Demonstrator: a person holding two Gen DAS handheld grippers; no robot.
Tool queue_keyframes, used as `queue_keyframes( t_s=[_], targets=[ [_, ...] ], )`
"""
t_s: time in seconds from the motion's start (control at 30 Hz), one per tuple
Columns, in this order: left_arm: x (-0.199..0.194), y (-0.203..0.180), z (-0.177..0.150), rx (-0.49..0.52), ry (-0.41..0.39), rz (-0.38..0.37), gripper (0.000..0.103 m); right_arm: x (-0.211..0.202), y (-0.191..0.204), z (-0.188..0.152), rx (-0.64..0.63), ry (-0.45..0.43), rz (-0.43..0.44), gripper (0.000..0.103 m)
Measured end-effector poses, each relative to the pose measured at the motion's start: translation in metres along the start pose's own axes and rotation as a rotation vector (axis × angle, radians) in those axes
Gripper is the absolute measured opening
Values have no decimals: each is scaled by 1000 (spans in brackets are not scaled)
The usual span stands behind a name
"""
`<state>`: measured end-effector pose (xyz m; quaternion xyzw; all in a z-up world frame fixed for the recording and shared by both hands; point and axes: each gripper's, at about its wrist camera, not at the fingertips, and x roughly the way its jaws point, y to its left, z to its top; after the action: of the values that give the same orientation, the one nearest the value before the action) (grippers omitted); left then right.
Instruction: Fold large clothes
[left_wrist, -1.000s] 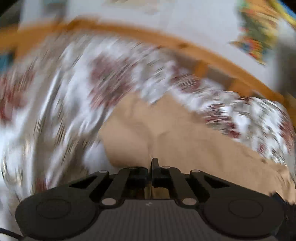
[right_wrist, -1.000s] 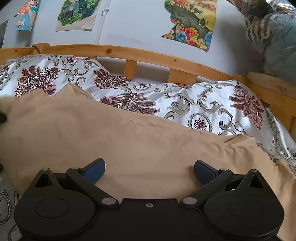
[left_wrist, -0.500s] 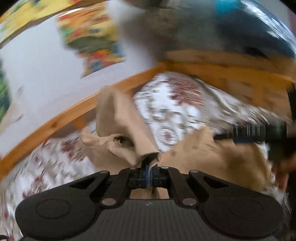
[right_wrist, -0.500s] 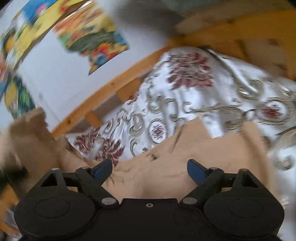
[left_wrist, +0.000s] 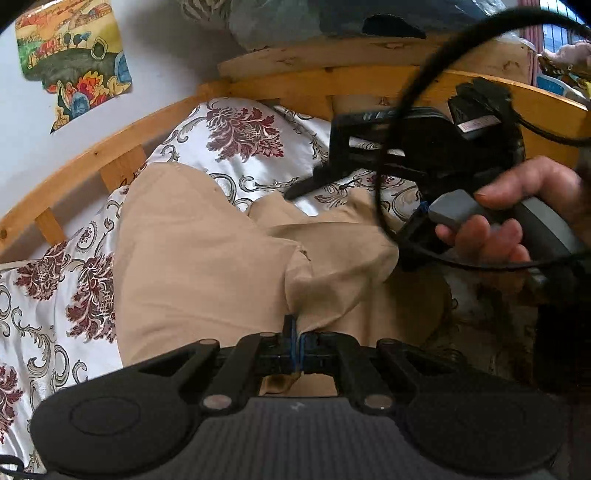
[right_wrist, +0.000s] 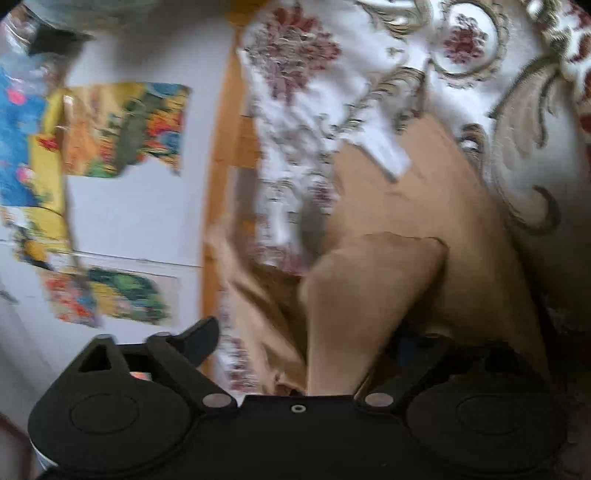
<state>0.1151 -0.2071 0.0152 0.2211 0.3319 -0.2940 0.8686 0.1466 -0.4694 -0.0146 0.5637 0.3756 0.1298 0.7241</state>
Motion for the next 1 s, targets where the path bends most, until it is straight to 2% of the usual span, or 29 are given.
queue_keyframes(
  t_s=[0.1, 0.17, 0.2, 0.23, 0.27, 0.33, 0.37, 0.43, 0.53, 0.6, 0.73, 0.8, 0.87, 0.93, 1.0],
  targets=[
    [-2, 2, -5, 16, -26, -21, 0, -10, 1, 2, -19, -55, -59, 72],
    [1, -1, -3, 39, -54, -40, 0, -18, 2, 3, -31, -89, -70, 62],
    [1, -3, -5, 49, -64, -47, 0, -21, 3, 3, -46, -102, -80, 47],
    [1, -6, -5, 53, -71, -54, 0, -24, 6, 3, -76, -121, -98, 28],
    [1, -9, -5, 52, -78, -66, 0, -25, 8, 3, -102, -140, -106, 21],
    [1, -13, -3, 49, -97, -101, 0, -31, 11, 3, -129, -198, -47, 9],
    [1, -16, -2, 51, -111, -120, 0, -34, 13, 5, -132, -222, -9, 6],
    [6, -24, 0, 61, -131, -142, 0, -43, 23, 7, -204, -268, 1, 4],
    [24, -33, -1, 54, -118, -163, 0, -44, 39, 4, -384, -331, -137, 3],
    [37, -37, -4, 33, -91, -183, 0, -38, 40, 2, -446, -342, -222, 3],
    [63, -39, -13, 8, -40, -201, 3, -24, 28, 9, -466, -315, -351, 4],
    [75, -44, -17, 57, -6, -164, 5, -19, 15, 13, -449, -285, -375, 5],
    [75, -53, -21, 143, -14, -124, 8, -16, 7, 16, -413, -258, -357, 6],
    [69, -60, -24, 199, -26, -115, 30, -17, 6, 17, -408, -256, -352, 8],
    [60, -65, -29, 235, -35, -118, 40, -15, 9, 14, -423, -257, -360, 9]
  ],
)
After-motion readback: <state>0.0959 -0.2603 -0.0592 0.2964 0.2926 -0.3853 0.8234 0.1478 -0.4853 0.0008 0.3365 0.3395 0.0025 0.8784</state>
